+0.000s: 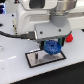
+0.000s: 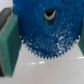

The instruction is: Insert the blue gear onto the right peg, followed by the red gear

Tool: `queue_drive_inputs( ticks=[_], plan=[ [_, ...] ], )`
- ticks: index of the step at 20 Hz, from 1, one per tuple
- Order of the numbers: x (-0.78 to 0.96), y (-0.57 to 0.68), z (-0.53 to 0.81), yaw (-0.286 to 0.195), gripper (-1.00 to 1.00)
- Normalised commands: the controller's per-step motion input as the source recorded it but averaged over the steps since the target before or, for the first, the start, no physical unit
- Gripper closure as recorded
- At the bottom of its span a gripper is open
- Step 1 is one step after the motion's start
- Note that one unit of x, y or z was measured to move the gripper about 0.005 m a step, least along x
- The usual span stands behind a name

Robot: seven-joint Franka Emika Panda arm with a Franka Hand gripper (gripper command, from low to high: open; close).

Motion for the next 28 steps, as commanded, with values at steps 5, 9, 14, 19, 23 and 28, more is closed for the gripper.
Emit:
queue_drive_inputs(
  ticks=[5,9,14,19,23,28],
  plan=[
    [0.16,-0.07,0.44,0.000,1.00],
    [0.21,-0.21,0.06,0.000,1.00],
    [0.40,-0.15,0.00,0.000,1.00],
    [0.19,-0.03,-0.08,0.000,1.00],
    [0.16,0.08,0.01,0.000,1.00],
    [0.12,0.05,0.04,0.000,1.00]
  ],
)
